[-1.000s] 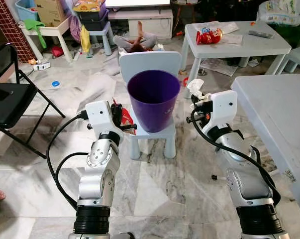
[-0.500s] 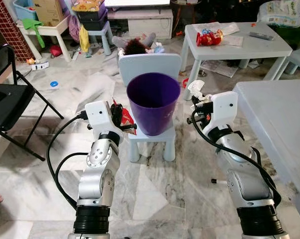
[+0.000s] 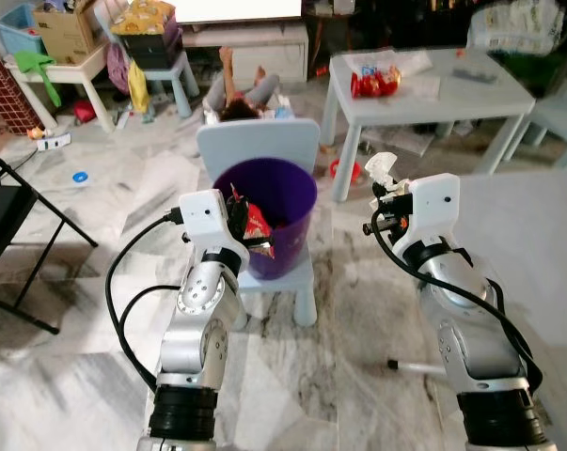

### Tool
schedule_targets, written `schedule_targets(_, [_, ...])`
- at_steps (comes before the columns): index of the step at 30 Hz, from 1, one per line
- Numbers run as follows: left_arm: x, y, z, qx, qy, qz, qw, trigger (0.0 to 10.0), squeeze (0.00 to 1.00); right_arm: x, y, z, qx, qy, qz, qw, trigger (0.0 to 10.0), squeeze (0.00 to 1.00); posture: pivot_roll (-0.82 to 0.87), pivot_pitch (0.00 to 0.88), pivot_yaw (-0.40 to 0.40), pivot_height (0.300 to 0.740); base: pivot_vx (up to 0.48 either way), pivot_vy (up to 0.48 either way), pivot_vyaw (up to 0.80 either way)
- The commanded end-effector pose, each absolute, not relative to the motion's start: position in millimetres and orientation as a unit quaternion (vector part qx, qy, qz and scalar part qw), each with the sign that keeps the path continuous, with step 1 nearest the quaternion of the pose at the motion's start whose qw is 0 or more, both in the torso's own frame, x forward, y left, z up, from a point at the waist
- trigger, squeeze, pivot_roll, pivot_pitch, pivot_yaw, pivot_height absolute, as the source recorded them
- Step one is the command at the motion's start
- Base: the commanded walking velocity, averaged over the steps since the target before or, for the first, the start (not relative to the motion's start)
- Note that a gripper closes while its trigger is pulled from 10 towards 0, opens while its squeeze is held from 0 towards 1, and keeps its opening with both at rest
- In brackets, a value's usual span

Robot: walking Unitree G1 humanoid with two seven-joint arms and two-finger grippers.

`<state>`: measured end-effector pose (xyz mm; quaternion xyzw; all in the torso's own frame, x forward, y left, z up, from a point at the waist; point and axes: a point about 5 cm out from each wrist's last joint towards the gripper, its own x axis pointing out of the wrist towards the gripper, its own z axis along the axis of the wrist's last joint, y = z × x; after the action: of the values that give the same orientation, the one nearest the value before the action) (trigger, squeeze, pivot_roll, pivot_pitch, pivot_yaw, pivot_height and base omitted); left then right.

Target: Picking trash to rubbish bin

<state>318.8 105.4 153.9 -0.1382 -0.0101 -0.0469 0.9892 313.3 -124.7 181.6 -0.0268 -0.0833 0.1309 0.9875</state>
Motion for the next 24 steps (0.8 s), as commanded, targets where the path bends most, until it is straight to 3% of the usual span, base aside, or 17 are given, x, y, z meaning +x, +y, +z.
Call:
schedule_targets(1, [319.0, 109.2, 154.0, -0.138, -0.010, -0.038, 0.990, 0.0, 0.00, 313.2, -122.8, 185.5, -0.032, -0.090, 0.135, 0.986, 0.0, 0.00, 0.00, 0.107, -0.006, 0.740, 0.416, 0.000, 0.00])
schedule_targets(24, [319.0, 107.0, 152.5, -0.139, -0.008, -0.039, 0.989, 0.0, 0.00, 312.0, -120.9, 184.7, -0.037, -0.089, 0.143, 0.985, 0.0, 0.00, 0.00, 0.107, -0.012, 0.740, 0.418, 0.000, 0.02])
